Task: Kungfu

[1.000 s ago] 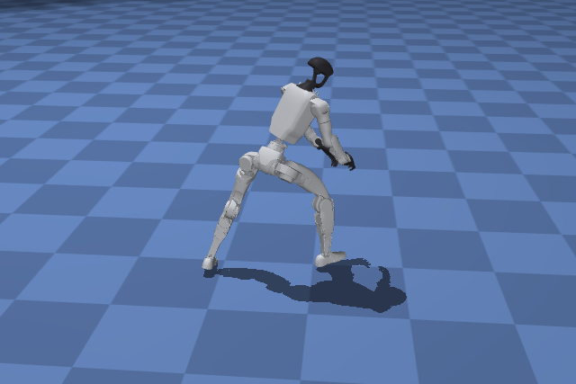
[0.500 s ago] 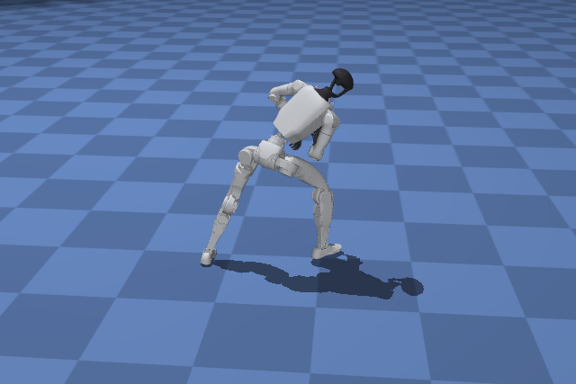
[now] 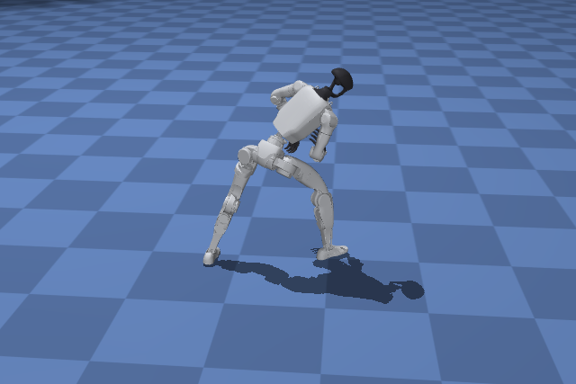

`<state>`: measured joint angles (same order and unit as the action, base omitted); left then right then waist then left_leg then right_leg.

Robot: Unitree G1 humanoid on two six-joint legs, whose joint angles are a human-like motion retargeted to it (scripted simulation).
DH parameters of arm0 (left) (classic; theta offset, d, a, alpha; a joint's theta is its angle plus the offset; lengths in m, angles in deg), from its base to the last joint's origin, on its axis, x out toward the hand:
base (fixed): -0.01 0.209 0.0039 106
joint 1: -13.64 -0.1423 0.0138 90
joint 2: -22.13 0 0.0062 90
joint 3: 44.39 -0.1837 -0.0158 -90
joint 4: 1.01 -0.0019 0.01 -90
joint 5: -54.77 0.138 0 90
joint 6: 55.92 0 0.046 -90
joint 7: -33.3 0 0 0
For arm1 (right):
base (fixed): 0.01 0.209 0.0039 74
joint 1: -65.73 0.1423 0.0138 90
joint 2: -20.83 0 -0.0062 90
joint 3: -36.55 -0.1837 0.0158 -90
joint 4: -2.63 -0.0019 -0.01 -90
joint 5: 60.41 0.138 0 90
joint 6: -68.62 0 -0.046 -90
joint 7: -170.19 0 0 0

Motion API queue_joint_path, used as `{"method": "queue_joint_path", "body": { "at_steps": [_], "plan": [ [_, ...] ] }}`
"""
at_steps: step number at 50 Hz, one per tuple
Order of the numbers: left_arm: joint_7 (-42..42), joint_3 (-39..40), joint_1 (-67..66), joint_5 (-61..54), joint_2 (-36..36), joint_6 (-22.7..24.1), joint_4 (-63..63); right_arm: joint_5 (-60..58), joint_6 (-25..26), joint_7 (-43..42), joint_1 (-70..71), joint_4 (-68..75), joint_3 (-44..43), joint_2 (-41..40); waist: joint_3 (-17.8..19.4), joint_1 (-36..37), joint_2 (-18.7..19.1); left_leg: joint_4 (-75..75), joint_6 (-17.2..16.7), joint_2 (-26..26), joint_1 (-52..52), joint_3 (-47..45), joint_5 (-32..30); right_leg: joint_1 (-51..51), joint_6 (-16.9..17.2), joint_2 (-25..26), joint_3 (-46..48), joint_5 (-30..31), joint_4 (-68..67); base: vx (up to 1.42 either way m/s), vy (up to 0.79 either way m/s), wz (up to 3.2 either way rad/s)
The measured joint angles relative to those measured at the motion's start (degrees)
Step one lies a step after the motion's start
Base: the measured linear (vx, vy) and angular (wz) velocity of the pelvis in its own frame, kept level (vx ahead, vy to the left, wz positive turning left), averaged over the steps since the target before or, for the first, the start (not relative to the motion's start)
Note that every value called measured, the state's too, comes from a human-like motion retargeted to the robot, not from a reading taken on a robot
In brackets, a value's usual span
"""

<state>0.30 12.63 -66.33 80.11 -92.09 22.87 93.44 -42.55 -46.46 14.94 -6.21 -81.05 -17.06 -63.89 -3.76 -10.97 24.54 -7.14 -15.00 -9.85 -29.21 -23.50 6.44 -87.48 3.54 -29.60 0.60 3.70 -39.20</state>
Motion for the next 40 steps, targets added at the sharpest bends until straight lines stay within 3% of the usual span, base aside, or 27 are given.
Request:
{"method": "queue_joint_path", "body": {
  "at_steps": [5, 10, 15, 17, 21, 25, 27, 28, 30, 32, 33, 35, 40],
  "plan": [
    [-0.5, 1.9, 0.6, -4.7, 2.6, 0.9, -4.6, -1.4, -0.6, -1.0, 0.1, 1.4, -2.2, -0.3, 0.9, -1.0, -0.8, -1.8, 0.0, 0.5, -0.1, -0.2, 0.5, 0.4, -1.0, 0.1, 0.9, 2.6, 3.2, -0.06, 0.14, -0.42],
    [0.7, 10.2, 3.6, -13.3, 8.0, 0.6, -10.4, -0.2, -1.6, -1.7, -0.1, 4.1, -7.1, -2.0, 0.6, -1.7, -1.8, -2.6, 0.0, 0.9, 0.3, -2.7, 1.0, 0.3, -3.0, 0.1, 4.0, 3.9, 6.3, -0.03, 0.14, -0.72],
    [11.5, 22.3, 15.1, -27.4, 11.6, 2.8, -16.7, 0.0, -2.1, -1.9, -0.9, 7.2, -13.4, -2.2, -0.9, -1.3, -0.9, -2.0, 0.0, -0.8, 1.2, -7.3, -0.5, 0.3, -10.7, -1.1, 13.4, -0.8, 5.0, 0.05, 0.0, -1.04],
    [16.8, 25.2, 21.2, -34.1, 12.1, 5.1, -17.5, 0.1, -2.6, -3.0, -2.0, 8.0, -16.2, -2.1, -1.9, -2.3, -0.3, -1.6, 0.0, -0.8, 1.8, -8.4, -2.7, 1.0, -11.3, -2.6, 16.7, -0.8, 4.0, 0.09, -0.22, -0.46],
    [25.5, 29.3, 33.6, -45.4, 12.4, 13.3, -17.8, 1.3, -3.2, -4.7, -5.7, 8.9, -21.8, -1.1, -4.3, -4.3, -0.7, -1.6, 0.0, 0.4, 4.9, -10.8, -11.7, 1.7, -10.2, -2.3, 16.9, -3.2, 1.7, 0.23, -0.37, -0.42],
    [30.4, 30.7, 44.3, -56.3, 14.0, 22.1, -18.6, 4.8, -2.7, -4.4, -9.9, 9.1, -26.9, 0.1, -5.7, -7.4, -3.3, -3.7, 0.0, 1.2, 10.1, -15.6, -30.6, 5.2, -6.7, 1.5, 12.8, -10.2, -0.5, 0.32, -0.54, -0.88],
    [29.6, 29.9, 49.5, -64.7, 16.0, 26.0, -19.8, 7.3, -2.2, -3.8, -12.0, 8.1, -29.8, 0.7, -4.4, -7.5, -6.4, -13.1, 0.0, 0.7, 12.4, -14.3, -36.4, 10.3, -4.3, 4.6, 10.8, -13.5, -1.3, 0.65, -0.21, -2.49],
    [28.4, 29.5, 51.6, -69.0, 16.6, 27.5, -19.9, 8.4, -2.1, -3.7, -13.0, 7.4, -31.0, 1.0, -3.8, -7.0, -7.5, -20.1, 0.0, 0.7, 12.4, -12.3, -36.4, 12.9, -3.0, 6.5, 9.9, -14.9, -1.8, 0.79, 0.07, -2.94],
    [25.2, 29.3, 54.9, -75.5, 17.6, 29.0, -19.8, 9.9, -2.3, -3.9, -14.6, 5.9, -33.0, 2.0, -5.1, -7.2, -10.6, -19.3, 0.0, 8.5, 11.3, -7.2, -34.9, 16.6, -1.0, 8.0, 7.6, -15.2, 0.5, 0.84, 0.2, -2.67],
    [20.6, 28.8, 57.0, -79.5, 18.8, 28.8, -21.0, 10.8, -2.5, -4.0, -17.6, 3.7, -35.2, 2.8, -6.2, -5.3, -14.5, -25.6, 0.0, 15.1, 9.4, -2.8, -28.6, 21.1, 0.9, 11.9, 3.9, -16.5, 1.4, 1.03, 0.12, -3.37],
    [19.1, 28.6, 57.6, -80.1, 19.4, 28.6, -21.4, 11.0, -2.6, -4.2, -18.9, 2.5, -36.1, 3.0, -6.7, -4.7, -15.9, -28.9, 0.0, 16.0, 7.9, -3.3, -27.1, 23.4, 1.4, 13.6, 2.5, -17.0, 2.2, 0.97, -0.1, -3.18],
    [17.0, 27.9, 58.1, -81.1, 21.0, 28.3, -21.6, 11.3, -3.1, -5.1, -21.5, 0.0, -37.8, 3.2, -7.5, -3.9, -17.4, -34.4, 0.0, 12.6, 5.5, -6.4, -22.4, 28.5, 0.8, 17.0, 0.2, -17.0, 5.3, 0.9, -0.47, -2.57],
    [10.9, 25.8, 55.5, -85.8, 26.8, 25.8, -20.3, 15.1, -4.9, -7.2, -27.7, -7.4, -40.7, 2.2, -8.8, -5.4, -16.3, -41.0, 0.0, -3.2, -0.7, -5.0, -10.5, 43.5, -5.5, 29.0, -3.1, -17.7, 14.9, 0.95, -0.69, -2.22]
  ]
}}
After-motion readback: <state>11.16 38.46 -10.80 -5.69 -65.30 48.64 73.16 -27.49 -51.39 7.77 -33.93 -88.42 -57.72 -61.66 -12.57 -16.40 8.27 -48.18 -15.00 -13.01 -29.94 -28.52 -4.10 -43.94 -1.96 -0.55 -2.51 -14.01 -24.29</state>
